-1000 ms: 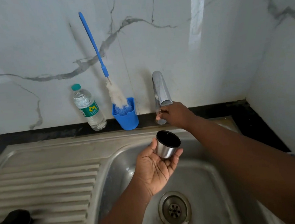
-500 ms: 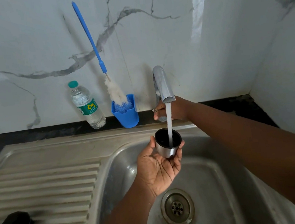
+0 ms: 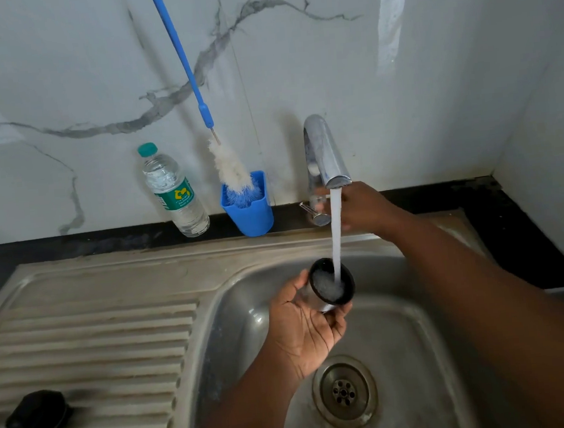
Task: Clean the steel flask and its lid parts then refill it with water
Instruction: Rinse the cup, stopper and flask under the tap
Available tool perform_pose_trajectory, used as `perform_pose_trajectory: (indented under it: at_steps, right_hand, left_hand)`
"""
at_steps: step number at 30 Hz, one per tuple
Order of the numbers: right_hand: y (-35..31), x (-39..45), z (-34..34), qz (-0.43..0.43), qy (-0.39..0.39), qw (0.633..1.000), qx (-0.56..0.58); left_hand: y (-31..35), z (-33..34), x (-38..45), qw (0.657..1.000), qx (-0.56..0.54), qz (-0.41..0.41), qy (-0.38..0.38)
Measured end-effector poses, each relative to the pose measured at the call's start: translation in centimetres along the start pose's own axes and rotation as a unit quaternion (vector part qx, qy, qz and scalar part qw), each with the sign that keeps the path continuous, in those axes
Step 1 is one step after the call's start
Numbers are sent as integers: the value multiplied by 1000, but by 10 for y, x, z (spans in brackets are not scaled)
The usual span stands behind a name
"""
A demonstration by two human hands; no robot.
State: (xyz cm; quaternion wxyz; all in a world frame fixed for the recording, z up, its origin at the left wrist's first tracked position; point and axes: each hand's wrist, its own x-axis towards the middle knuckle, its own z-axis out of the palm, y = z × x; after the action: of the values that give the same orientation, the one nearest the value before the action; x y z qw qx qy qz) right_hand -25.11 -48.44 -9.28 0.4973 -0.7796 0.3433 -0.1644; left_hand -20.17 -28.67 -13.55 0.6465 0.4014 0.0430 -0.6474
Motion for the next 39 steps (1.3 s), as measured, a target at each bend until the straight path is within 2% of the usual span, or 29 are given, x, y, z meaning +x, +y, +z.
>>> perform_pose_trajectory:
  at_steps: [3, 5, 7, 9, 11, 13, 15, 20, 24, 29, 33, 34, 35, 37, 38, 39]
  right_hand:
    - [2, -35, 7, 96, 98, 971, 196]
    - [1, -65, 22, 122, 146, 953, 235]
    - [3, -97, 43, 107, 159, 966, 173]
    - [9, -127, 64, 43, 124, 987, 88]
    - [20, -145, 76, -38, 76, 995, -58]
    - [29, -148, 80, -77, 22, 974, -211]
    - [30, -145, 80, -82, -17, 952, -293]
    - [31, -141, 79, -103, -59, 943, -311]
    - [40, -149, 68, -156, -82, 929, -325]
    - [59, -150, 45, -294, -39, 873, -387]
    - [65, -136, 37, -335, -32, 827, -450]
    - [69, -132, 36, -321, -20, 835, -446]
    - [71, -130, 37, -283, -18, 878, -386]
    - [69, -132, 45, -134, -14, 981, -138]
    - [66, -132, 53, -41, -18, 999, 9]
    - [64, -132, 60, 33, -18, 991, 126]
  left_hand:
    - [-1, -5, 4, 998, 6, 23, 55]
    - [-3, -8, 7, 997, -10, 27, 78]
    - [-6, -9, 10, 995, -36, 25, 90]
    - [-8, -11, 11, 994, -52, 22, 91]
    - [-10, -14, 12, 995, -53, 15, 78]
    - [-12, -15, 11, 997, -43, -2, 57]
    - [-15, -14, 11, 999, -21, -27, 36]
    - [-21, -11, 9, 998, 23, -53, 29]
    - [-23, -11, 7, 997, 45, -47, 42]
    - [-31, -7, 6, 992, 72, -73, 79]
    - [-24, -4, 6, 969, 142, -164, 120]
    - [-21, -4, 5, 961, 156, -191, 124]
    - [-17, -5, 6, 956, 168, -207, 126]
    - [-12, -6, 7, 950, 186, -216, 128]
    - [-10, -6, 9, 951, 185, -214, 124]
    - [-9, -6, 10, 953, 182, -211, 116]
